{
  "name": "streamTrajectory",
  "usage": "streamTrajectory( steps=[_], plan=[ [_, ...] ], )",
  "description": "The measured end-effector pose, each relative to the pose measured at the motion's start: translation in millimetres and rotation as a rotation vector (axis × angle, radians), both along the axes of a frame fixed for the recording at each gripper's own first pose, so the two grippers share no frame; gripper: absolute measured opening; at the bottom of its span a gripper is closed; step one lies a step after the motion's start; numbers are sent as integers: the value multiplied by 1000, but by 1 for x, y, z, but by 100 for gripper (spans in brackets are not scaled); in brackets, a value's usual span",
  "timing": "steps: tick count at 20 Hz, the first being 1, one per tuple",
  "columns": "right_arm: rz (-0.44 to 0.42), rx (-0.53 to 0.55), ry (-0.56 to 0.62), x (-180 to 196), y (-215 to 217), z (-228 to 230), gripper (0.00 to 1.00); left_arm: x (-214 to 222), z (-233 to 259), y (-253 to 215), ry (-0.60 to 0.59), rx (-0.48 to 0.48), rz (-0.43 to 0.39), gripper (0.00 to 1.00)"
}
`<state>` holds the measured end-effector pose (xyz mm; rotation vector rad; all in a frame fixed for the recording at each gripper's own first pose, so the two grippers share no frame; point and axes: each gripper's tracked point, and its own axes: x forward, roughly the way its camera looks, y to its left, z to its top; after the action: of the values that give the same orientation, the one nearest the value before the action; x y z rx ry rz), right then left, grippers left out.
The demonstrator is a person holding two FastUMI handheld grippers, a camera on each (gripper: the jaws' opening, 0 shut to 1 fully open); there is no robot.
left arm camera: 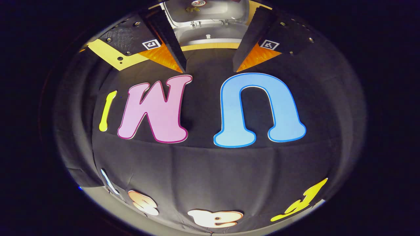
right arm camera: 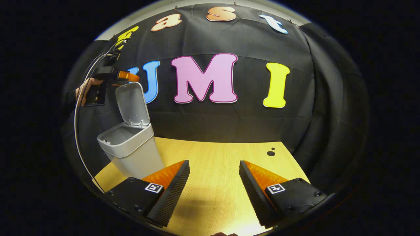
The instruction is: Press the lid of the desktop garbage bin to open it, pick up the crumpled paper on the desktop and throw it into the bin, then pick up the pop can on the desktop and drop it into the bin, and finally close the garbage bin lid.
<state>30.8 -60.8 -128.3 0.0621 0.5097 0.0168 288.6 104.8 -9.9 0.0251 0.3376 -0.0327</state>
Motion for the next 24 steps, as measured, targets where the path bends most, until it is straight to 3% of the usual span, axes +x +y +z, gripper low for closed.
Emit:
streamTrajectory(
  steps=[9,11,19,22,24],
  plan=[
    [73,-13,28,-6,18,-7,99,-70,-16,-4,-4,4,62,95],
    [91,-8,30,-7,24,-8,98,-92,-34,-7,10,24,72,95],
    [141,-47,39,-15,32,-11,98,-153,-131,-14,145,-94,78,95],
    [142,-45,57,-19,30,-15,98,-159,-154,-14,170,-52,80,95],
    [134,-49,59,-20,27,-15,99,-161,-157,-13,142,30,65,95]
  ],
)
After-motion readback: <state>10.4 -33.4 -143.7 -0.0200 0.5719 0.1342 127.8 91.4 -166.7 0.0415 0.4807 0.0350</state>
